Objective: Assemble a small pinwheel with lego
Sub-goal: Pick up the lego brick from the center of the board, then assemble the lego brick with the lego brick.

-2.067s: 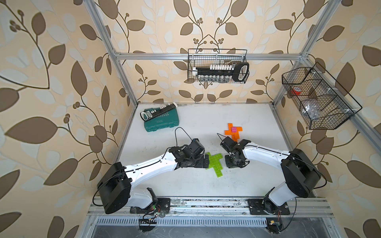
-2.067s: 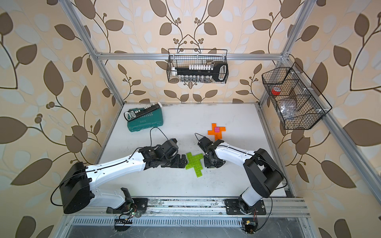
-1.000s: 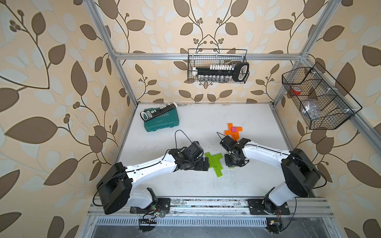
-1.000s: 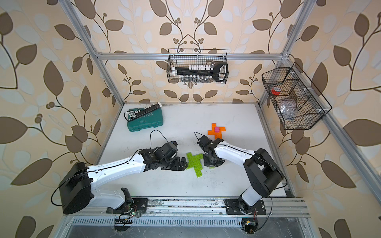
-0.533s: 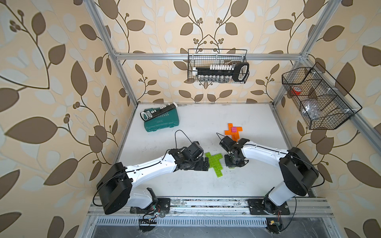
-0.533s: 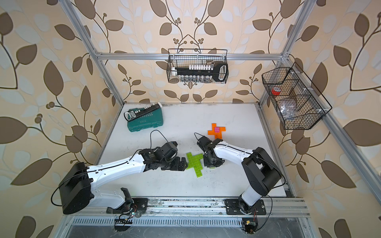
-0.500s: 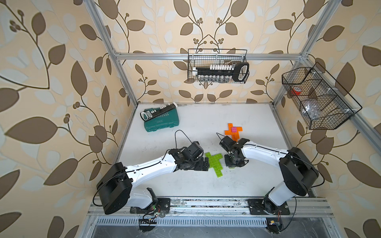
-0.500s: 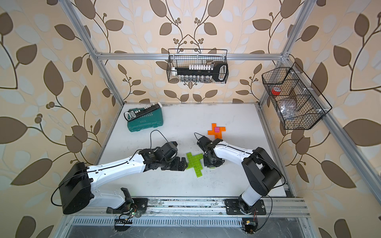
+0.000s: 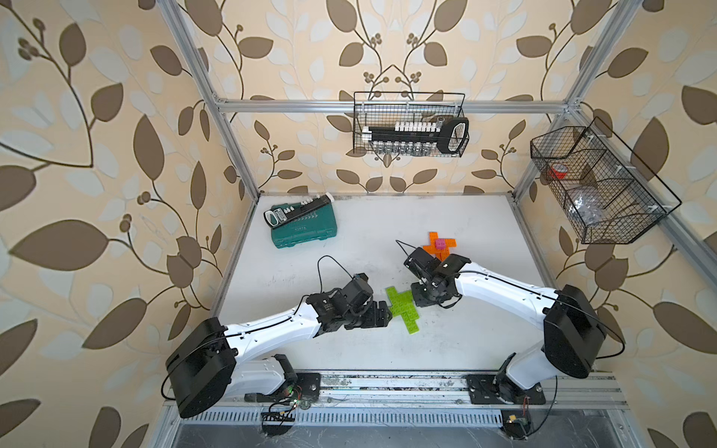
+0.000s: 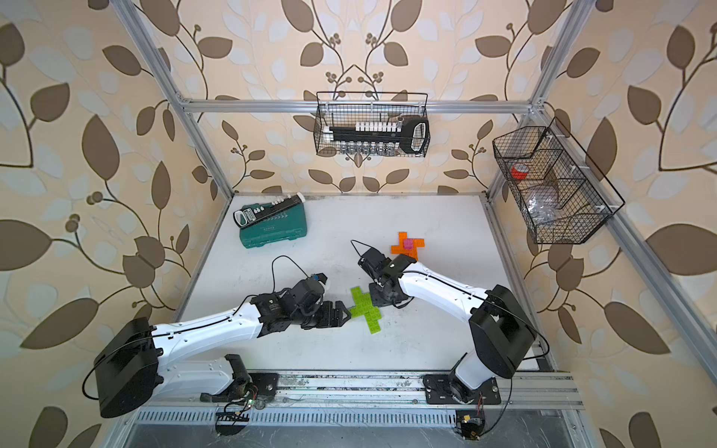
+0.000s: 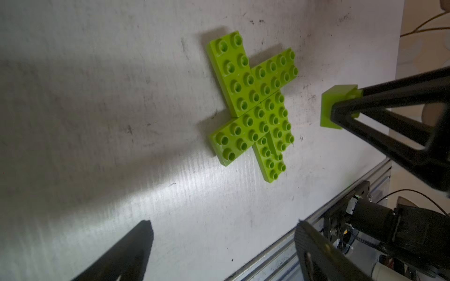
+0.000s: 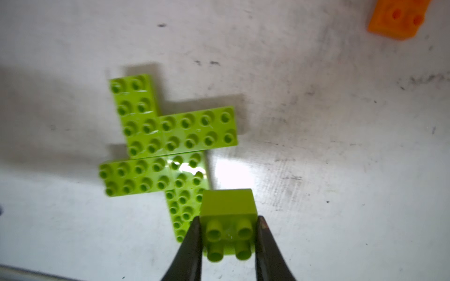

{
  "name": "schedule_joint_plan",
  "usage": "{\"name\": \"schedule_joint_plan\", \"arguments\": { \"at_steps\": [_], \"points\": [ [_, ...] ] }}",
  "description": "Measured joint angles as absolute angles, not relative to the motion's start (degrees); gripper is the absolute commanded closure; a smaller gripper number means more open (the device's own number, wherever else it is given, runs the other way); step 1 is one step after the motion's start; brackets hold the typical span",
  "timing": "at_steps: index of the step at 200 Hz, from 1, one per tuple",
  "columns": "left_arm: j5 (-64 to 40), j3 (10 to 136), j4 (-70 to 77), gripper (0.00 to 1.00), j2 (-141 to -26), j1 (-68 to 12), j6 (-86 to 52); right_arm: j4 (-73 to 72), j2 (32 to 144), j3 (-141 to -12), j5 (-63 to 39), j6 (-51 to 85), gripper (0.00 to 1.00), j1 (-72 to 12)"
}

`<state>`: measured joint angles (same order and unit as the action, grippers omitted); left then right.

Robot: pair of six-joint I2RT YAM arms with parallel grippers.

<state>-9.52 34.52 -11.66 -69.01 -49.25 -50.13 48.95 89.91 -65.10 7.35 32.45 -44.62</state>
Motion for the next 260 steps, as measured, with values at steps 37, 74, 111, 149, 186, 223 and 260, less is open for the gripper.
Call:
{"name": "schedule_joint_plan", "arguments": {
  "at_steps": [37,74,111,149,186,223,260],
  "points": [
    [-13.78,24.99,-0.45,0.07,-65.14,-43.31,-56.97,50.59,95.29,-71.85,7.99,30.09,0.88,-49.5],
    [-17.96,19.99,5.48,0.07,-62.11,-36.67,-61.32,52.45,100.49,-74.3,8.21,29.06,0.89,-50.48],
    [-20.69,18.94,9.37,0.07,-60.6,-34.35,-63.13,53.45,103.26,-76.18,8.36,28.88,0.9,-50.48],
    [-22.04,18.28,11.38,0.07,-60.73,-33.65,-63.81,53.82,105.45,-77.8,8.38,28.86,0.9,-50.48],
    [-22.55,18.28,12.21,0.07,-61.39,-33.61,-63.88,54.26,106.69,-79.44,8.58,28.88,0.91,-50.46],
    [-22.63,18.28,12.21,0.08,-61.6,-33.28,-63.86,54.48,107.02,-79.68,8.67,29.17,0.91,-49.67],
    [-22.85,18.28,12.21,0.08,-61.91,-33.28,-63.79,54.5,107.5,-79.68,8.62,29.56,0.91,-48.56]
  ]
}}
